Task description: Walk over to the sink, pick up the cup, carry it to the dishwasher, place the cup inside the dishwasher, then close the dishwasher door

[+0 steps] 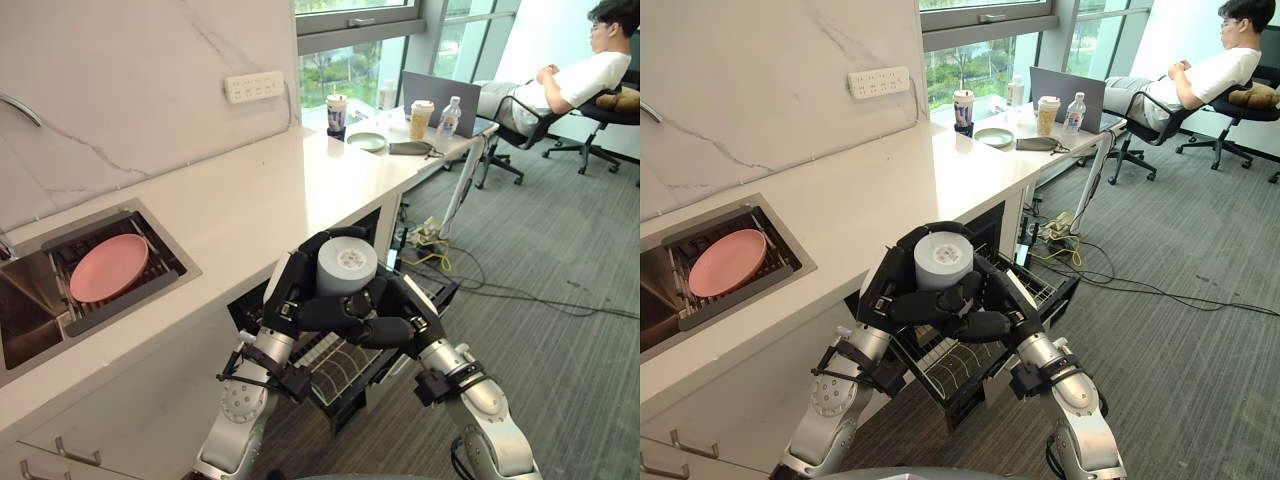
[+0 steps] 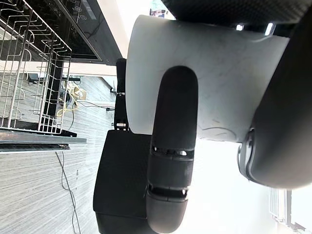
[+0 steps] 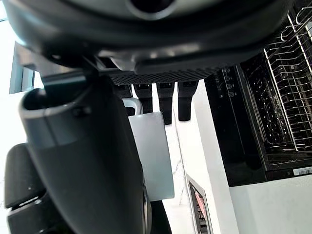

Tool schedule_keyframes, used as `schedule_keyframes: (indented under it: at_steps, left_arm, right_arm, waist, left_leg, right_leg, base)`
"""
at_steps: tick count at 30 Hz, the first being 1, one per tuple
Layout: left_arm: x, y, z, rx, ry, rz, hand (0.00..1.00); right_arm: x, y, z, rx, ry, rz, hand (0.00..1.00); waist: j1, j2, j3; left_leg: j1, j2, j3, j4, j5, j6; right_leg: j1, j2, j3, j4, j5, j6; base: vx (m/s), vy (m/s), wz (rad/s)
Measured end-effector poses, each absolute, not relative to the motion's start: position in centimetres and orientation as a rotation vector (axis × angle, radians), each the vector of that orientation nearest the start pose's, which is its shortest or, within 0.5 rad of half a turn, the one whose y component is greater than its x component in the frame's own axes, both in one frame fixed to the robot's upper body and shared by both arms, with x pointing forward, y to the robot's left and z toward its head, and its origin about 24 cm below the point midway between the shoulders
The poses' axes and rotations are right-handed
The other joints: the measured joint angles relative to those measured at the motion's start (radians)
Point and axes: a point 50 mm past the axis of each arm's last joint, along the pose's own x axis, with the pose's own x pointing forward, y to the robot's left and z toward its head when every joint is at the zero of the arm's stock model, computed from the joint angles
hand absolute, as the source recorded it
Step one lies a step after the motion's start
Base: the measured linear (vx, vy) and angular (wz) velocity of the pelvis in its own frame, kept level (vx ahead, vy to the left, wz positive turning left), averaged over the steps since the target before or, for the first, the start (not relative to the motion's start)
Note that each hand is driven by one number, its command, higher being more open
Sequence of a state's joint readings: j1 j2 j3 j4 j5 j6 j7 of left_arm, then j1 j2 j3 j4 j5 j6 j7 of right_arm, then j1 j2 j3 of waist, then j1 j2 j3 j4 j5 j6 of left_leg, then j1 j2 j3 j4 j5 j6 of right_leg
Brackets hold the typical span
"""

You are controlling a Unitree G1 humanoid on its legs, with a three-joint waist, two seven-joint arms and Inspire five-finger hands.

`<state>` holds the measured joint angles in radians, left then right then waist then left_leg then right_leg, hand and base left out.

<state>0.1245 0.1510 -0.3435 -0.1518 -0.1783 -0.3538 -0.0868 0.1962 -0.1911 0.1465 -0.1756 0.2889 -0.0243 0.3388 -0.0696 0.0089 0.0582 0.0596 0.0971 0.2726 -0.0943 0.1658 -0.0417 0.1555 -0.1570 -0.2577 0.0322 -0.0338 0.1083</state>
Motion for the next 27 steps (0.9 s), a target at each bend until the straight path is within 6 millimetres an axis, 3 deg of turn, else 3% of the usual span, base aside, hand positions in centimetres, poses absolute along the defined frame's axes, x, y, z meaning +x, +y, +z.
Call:
schedule_keyframes:
  at_steps: [13,14,22,23,27]
  left_arm:
    - [21.2,9.7,7.8,-0.178,-0.341,-0.356,0.0]
    - [21.2,9.7,7.9,-0.179,-0.343,-0.355,1.0]
    - [20.8,9.5,7.9,-0.233,-0.334,-0.329,1.0]
    - [20.6,9.6,7.5,-0.236,-0.314,-0.323,0.0]
    - [20.3,10.0,6.9,-0.253,-0.279,-0.294,0.0]
  right_arm:
    - [20.6,-12.9,4.4,0.18,-0.041,0.405,0.0]
    - [20.6,-12.9,4.5,0.181,-0.044,0.404,0.0]
    - [20.8,-12.8,4.8,0.239,-0.07,0.289,0.0]
    - [20.8,-13.1,4.8,0.258,-0.079,0.252,0.0]
    - [20.9,-13.9,5.1,0.279,-0.107,0.189,0.0]
  waist:
    - [0.0,0.001,0.0]
    - [0.0,0.002,0.0]
    - [0.0,0.008,0.002]
    - [0.0,0.008,0.002]
    - [0.0,0.009,0.003]
  left_leg:
    - [-0.002,0.0,-0.003,0.0,-0.001,-0.001]
    - [-0.003,0.0,-0.004,0.0,-0.001,-0.001]
    - [-0.005,-0.001,-0.014,0.0,0.0,-0.002]
    - [-0.005,-0.001,-0.014,0.0,0.0,-0.002]
    - [-0.007,-0.002,-0.016,0.0,0.0,-0.002]
  right_leg:
    - [0.0,0.0,-0.003,0.0,0.0,0.0]
    - [0.0,0.0,-0.004,-0.001,0.0,0.0]
    - [0.004,0.0,-0.016,-0.001,-0.001,0.001]
    - [0.004,0.0,-0.016,-0.001,-0.002,0.001]
    - [0.004,0.0,-0.019,-0.002,-0.002,0.001]
  base:
    - [0.0,0.0,0.0]
    - [0.0,0.0,0.0]
    - [0.0,0.0,0.03]
    - [0.0,0.0,0.0]
    - [0.0,0.0,0.0]
